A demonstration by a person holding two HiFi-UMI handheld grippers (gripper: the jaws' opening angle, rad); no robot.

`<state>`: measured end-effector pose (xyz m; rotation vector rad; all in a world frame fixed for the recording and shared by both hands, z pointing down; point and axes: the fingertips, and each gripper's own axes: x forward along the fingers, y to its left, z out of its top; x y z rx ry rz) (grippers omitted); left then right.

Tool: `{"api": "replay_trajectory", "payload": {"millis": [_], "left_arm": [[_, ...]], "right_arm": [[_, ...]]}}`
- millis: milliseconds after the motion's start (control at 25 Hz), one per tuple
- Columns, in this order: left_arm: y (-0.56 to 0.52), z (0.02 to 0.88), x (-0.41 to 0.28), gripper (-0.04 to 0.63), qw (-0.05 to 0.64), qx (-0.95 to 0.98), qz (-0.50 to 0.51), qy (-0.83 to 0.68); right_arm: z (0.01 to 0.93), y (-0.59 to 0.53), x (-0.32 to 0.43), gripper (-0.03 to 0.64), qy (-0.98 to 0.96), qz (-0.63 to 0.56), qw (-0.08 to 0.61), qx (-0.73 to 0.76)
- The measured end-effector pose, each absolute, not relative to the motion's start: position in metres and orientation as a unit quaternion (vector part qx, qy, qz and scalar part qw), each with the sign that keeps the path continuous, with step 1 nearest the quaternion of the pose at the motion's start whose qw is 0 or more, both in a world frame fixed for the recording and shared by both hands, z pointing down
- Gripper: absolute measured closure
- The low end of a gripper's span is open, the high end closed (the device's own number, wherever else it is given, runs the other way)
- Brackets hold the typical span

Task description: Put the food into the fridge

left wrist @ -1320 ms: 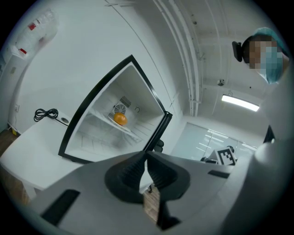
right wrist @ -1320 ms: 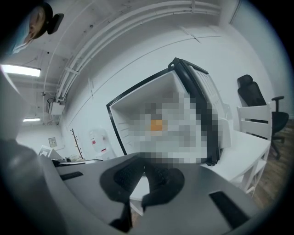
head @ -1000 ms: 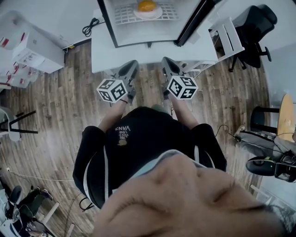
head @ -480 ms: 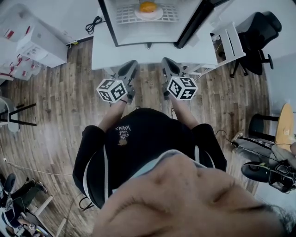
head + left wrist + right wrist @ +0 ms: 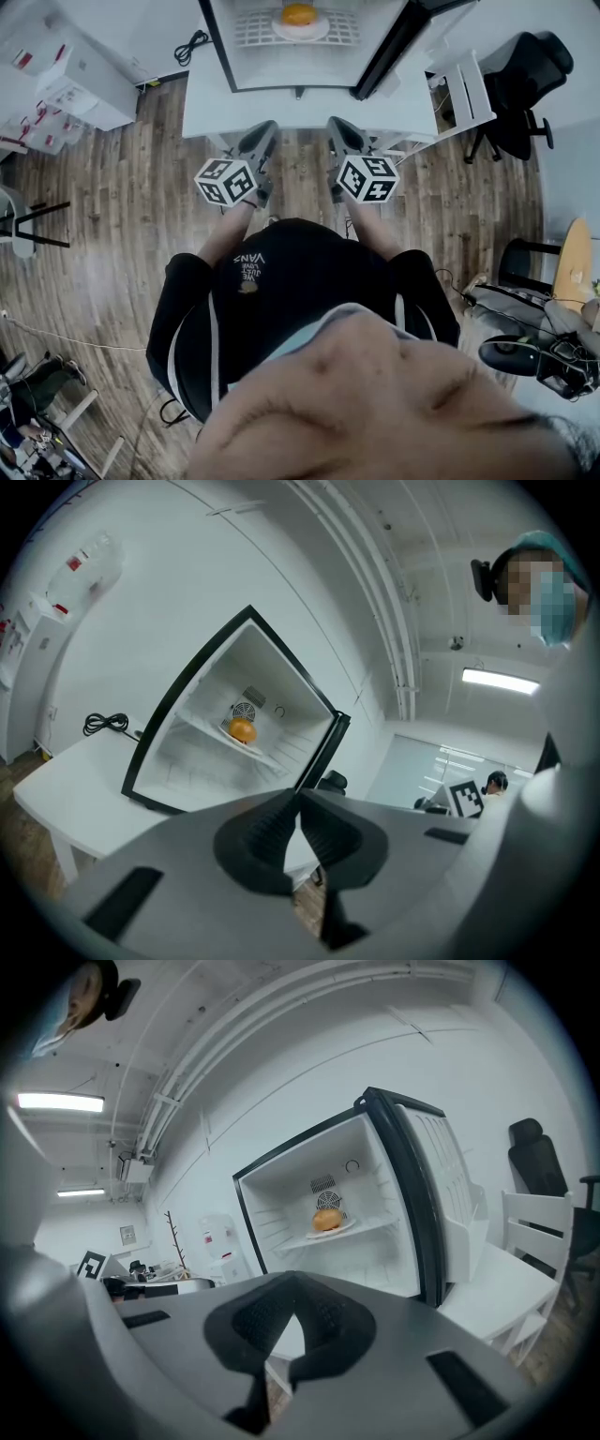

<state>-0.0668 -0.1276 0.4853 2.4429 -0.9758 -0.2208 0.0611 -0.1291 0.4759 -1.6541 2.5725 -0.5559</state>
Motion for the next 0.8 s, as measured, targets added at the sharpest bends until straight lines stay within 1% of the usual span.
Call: {"api": "replay_trajectory", "payload": {"millis": [800], "left_arm": [[-0.1255,0.4906,-0.0586,0.568,0.251,0.893,-0.082,-0.364]], "right_arm": [[0.4797,-0.1277,0.0683,0.604,0.830,-0.180,0.017,-0.528]]}}
